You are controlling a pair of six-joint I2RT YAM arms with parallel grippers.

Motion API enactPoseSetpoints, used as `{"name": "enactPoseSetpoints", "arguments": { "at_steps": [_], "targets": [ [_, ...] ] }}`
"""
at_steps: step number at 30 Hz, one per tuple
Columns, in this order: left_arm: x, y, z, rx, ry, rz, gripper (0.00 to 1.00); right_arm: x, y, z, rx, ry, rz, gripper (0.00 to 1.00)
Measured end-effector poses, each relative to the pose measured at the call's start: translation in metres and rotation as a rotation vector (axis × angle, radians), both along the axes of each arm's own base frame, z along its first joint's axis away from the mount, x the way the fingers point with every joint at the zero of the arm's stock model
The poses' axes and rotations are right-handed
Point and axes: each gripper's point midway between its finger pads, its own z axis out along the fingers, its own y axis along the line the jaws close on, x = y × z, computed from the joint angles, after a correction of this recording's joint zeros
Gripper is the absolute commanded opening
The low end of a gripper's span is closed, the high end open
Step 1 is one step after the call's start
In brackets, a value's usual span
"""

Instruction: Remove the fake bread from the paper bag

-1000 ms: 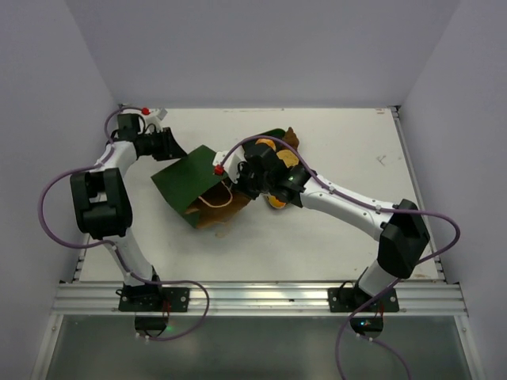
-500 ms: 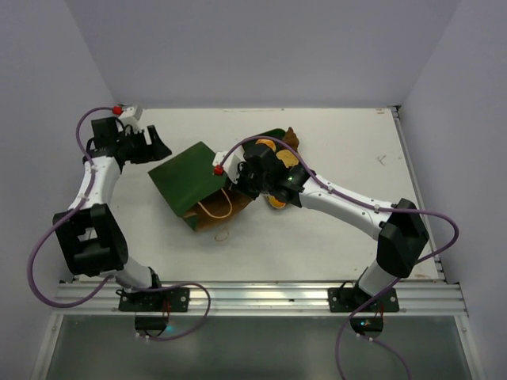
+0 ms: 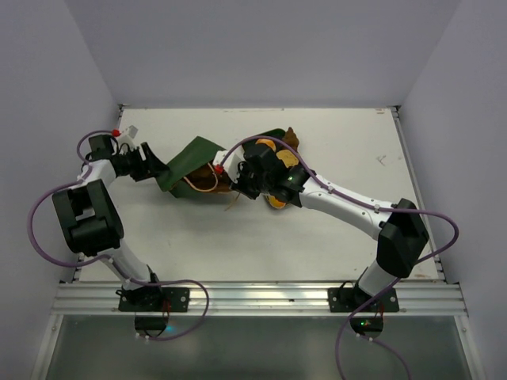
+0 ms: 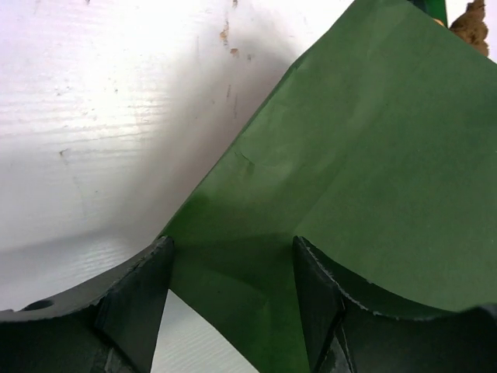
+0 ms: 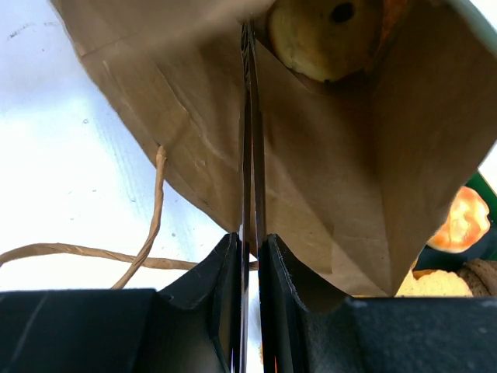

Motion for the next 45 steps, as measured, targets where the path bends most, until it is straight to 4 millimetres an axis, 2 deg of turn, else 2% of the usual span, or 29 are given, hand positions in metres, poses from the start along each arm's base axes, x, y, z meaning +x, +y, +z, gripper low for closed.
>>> {"name": "enactPoseSetpoints", "arguments": {
  "at_steps": [2,7,10,16,20,24,29,40,45],
  "targets": [
    [0.001,-0.002,0.001,-0.017,-0.006,-0.011,0.66,0.000,0.000,0.000,0.000,0.000,0.000,0.19],
    [0.001,-0.002,0.004,-0.025,-0.018,-0.020,0.75,0.000,0.000,0.000,-0.001,0.000,0.000,0.18],
    [0.001,-0.001,0.010,-0.017,-0.034,-0.016,0.85,0.000,0.000,-0.001,-0.001,0.001,0.000,0.18],
    [0.001,0.011,0.035,0.035,-0.101,0.019,0.85,0.000,-0.001,-0.006,-0.014,0.007,0.001,0.18],
    [0.001,0.018,0.045,0.071,-0.132,0.045,0.85,-0.002,-0.003,-0.015,-0.030,0.019,0.002,0.18],
    [-0.002,0.020,0.040,0.063,-0.136,0.051,0.84,-0.003,-0.004,-0.022,-0.045,0.030,0.003,0.18],
    [-0.005,0.012,0.036,0.000,-0.131,0.019,0.83,-0.003,-0.005,-0.023,-0.049,0.028,0.005,0.18],
    [-0.003,0.003,0.006,-0.097,-0.060,-0.020,0.79,-0.003,-0.011,-0.031,-0.069,0.033,0.001,0.18],
    [0.005,0.007,0.012,-0.086,-0.080,-0.020,0.76,-0.003,-0.011,-0.031,-0.071,0.032,-0.001,0.18]
  ]
}}
